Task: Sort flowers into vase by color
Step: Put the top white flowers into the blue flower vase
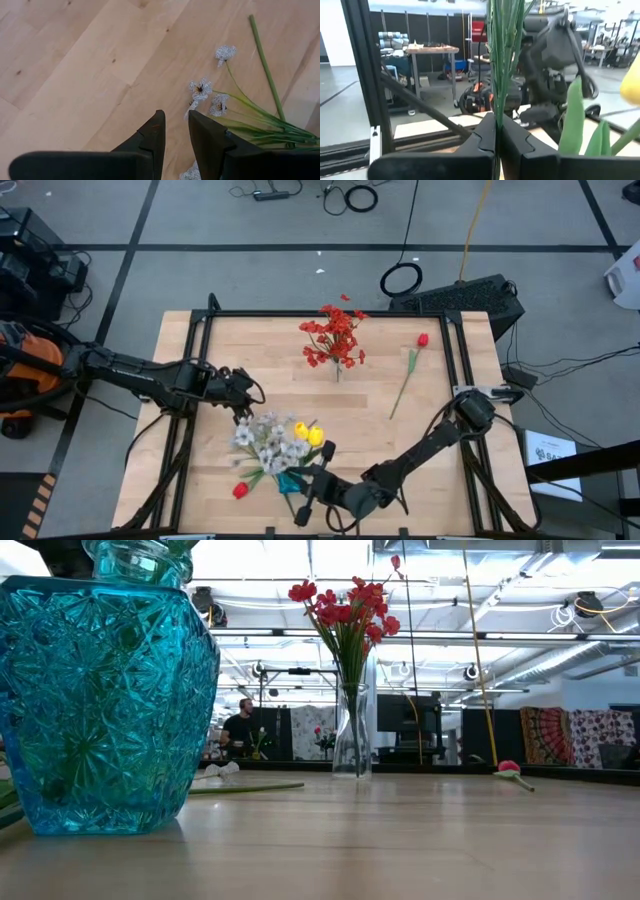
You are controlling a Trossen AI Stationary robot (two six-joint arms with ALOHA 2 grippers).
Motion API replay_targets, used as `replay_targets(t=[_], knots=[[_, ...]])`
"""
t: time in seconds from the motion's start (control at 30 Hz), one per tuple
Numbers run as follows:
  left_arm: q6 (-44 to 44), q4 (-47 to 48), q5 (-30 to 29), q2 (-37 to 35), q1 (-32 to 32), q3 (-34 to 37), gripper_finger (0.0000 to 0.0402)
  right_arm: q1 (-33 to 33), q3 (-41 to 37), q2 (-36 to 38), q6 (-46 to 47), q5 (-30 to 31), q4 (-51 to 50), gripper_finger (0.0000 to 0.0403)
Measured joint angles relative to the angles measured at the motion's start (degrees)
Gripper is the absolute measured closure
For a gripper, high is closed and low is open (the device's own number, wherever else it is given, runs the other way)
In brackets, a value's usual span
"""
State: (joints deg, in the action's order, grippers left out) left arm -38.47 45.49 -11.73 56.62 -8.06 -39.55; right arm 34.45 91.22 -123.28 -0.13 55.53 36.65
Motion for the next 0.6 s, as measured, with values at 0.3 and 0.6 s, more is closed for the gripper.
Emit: replay_targets(t=[0.3, 0.6], knots=[[0.24, 0.01, 0.00, 0.00, -1.16, 0.00, 0.0311, -0.72, 0.00, -0.04, 4.18, -0.39, -4.79, 0.0402], [0.23, 0.01, 0.00, 0.00, -1.46, 0.00, 0.0311, -1.05, 0.00, -0.04, 11.02, -4.91, -10.92, 0.0398]])
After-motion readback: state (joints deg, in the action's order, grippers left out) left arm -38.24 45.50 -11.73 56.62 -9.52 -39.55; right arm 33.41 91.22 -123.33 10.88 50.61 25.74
